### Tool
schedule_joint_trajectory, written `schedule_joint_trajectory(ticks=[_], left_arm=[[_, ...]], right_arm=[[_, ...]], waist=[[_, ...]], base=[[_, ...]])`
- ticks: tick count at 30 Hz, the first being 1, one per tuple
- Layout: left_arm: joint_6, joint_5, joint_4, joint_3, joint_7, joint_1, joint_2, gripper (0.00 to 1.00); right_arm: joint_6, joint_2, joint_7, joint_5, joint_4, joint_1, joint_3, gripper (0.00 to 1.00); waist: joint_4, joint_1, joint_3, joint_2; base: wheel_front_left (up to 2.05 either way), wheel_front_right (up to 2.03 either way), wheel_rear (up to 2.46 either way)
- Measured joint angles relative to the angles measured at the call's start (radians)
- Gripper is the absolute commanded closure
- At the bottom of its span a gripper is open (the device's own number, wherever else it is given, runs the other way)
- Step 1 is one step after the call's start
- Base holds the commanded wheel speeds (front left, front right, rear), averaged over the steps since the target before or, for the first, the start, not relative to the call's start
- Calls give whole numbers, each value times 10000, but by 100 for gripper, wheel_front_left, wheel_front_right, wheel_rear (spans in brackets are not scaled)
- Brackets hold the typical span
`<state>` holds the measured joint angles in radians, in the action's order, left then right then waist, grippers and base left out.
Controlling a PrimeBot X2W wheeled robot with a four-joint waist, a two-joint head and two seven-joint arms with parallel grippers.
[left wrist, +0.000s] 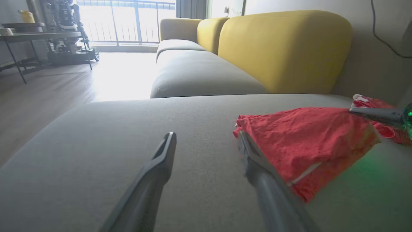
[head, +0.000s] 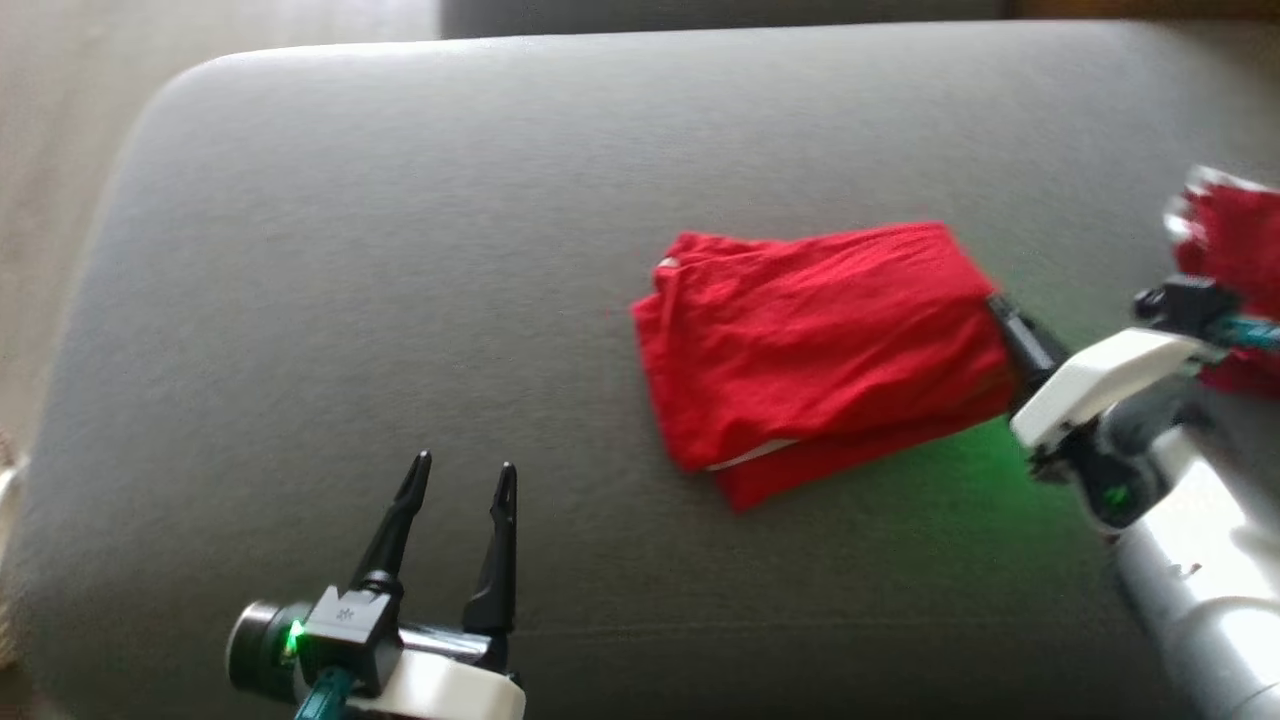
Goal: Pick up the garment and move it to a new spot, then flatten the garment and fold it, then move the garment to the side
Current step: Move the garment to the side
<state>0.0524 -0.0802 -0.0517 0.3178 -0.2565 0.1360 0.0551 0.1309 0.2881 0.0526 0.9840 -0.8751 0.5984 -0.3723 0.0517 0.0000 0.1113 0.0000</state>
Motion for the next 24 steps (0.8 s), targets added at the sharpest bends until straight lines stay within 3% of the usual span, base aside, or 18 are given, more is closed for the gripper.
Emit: schedule_joint_trajectory(ticks=[13, 24], left_arm=[[-276, 366, -79, -36, 0, -942, -2, 0], [-362, 454, 25, -46, -2, -1452, -17, 0]], right_arm=[[0, 1762, 15, -1177, 999, 1825, -146, 100], [0, 2660, 13, -1941, 1034, 2592, 1122, 100]], waist=[[-1876, 1, 1088, 0], [-2393, 2, 1967, 0]], base=[[0, 0, 0], [0, 0, 0]])
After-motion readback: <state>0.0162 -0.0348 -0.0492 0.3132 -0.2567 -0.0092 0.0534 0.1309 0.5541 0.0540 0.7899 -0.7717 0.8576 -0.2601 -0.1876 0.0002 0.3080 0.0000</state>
